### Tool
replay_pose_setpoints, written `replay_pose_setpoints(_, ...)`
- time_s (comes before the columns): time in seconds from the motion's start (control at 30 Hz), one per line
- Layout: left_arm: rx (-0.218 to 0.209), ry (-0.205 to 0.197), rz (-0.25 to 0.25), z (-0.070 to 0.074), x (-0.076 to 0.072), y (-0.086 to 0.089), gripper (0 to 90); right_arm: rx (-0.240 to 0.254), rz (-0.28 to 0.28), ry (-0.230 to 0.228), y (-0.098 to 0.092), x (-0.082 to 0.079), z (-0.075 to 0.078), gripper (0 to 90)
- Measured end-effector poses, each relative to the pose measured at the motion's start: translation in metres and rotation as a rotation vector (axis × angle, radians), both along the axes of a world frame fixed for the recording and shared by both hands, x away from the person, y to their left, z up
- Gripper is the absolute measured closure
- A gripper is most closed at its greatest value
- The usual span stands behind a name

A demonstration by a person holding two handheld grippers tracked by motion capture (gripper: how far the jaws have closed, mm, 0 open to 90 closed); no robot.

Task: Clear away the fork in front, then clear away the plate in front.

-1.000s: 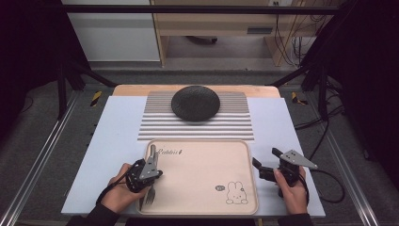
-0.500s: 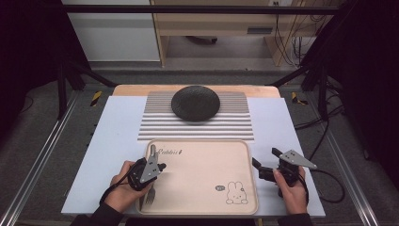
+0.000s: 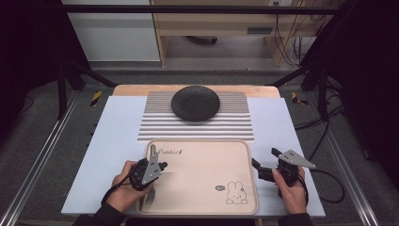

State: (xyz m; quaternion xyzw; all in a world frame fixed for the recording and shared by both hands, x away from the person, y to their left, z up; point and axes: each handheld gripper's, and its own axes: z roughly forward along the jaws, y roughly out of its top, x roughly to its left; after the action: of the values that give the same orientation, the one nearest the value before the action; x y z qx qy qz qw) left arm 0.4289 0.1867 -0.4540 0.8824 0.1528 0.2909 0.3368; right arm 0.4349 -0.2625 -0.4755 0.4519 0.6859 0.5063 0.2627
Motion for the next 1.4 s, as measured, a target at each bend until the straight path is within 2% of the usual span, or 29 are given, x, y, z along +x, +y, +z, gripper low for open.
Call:
replay_pose_setpoints(0.7,0.005,-0.048,-0.029,0.007,0.003,-0.008,88.0,-0.008,-0.004,-0.003,0.0,0.0,0.0,6.3)
replay_pose_setpoints(0.83,0.024,-0.066,-0.04,0.009,0.009,-0.013,78.9,-0.009,-0.002,-0.004,0.001,0.0,0.0,6.2)
replay_pose_setpoints(1.03,0.029,-0.114,-0.035,0.01,0.024,-0.02,51.1,-0.011,0.001,-0.01,0.0,-0.001,0.001,5.9)
replay_pose_setpoints(1.2,0.033,-0.111,-0.026,0.012,0.04,-0.026,36.1,-0.019,0.005,-0.008,0.003,-0.001,0.001,5.7)
replay_pose_setpoints(1.4,0.045,-0.08,-0.009,0.014,0.057,-0.039,20.1,-0.032,0.011,-0.008,0.001,-0.001,0.001,5.7)
